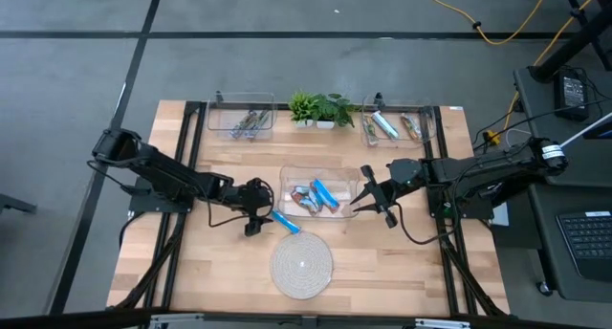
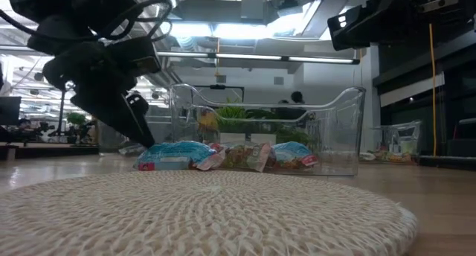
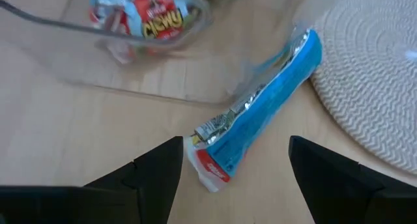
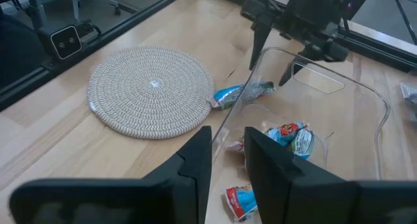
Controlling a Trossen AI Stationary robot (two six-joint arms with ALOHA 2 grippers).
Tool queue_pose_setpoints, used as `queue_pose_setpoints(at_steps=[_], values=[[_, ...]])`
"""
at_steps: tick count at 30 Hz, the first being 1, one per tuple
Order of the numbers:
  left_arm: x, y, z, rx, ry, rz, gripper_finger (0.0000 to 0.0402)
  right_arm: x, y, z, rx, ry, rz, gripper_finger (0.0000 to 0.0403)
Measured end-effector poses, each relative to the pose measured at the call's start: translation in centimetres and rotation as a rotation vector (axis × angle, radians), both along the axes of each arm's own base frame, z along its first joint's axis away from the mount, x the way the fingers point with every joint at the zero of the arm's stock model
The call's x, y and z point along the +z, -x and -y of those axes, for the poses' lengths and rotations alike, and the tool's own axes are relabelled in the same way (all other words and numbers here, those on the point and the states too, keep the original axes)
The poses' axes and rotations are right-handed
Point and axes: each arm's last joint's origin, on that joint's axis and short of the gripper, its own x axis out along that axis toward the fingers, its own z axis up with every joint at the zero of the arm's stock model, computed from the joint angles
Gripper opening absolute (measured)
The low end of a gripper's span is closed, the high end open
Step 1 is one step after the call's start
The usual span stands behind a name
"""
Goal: Pick and place Granola Bars by type
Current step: Put the red granola bar into the middle transparent bin
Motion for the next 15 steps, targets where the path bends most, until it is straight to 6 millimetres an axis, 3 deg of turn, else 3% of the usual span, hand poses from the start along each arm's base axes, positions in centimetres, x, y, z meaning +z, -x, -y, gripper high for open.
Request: queue_pose_setpoints(at_steps=[10, 15], values=[[-2.1, -1.0, 0.2, -0.03, -0.013, -0.022, 0.0268, 0.0, 0.0, 0.0, -0.001, -0.002, -0.001, 0.0094], [-2.2, -1.0, 0.2, -0.021, -0.023, -0.02, 0.0243, 0.0, 0.0, 0.0, -0.001, -0.002, -0.001, 0.0094]])
